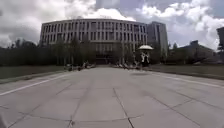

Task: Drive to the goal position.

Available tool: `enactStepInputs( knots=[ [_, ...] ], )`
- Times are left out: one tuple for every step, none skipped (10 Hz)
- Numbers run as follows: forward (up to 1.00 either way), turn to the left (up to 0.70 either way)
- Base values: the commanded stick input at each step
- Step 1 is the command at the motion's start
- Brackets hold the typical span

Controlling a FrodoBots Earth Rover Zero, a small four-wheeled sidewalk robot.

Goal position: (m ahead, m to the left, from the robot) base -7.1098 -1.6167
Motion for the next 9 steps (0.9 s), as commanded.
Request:
enactStepInputs(
  knots=[
    [1.00,0.00],
    [1.00,0.00],
    [1.00,0.00],
    [1.00,0.00],
    [1.00,0.00],
    [1.00,0.00],
    [1.00,0.00],
    [1.00,0.00],
    [1.00,0.00]
  ],
)
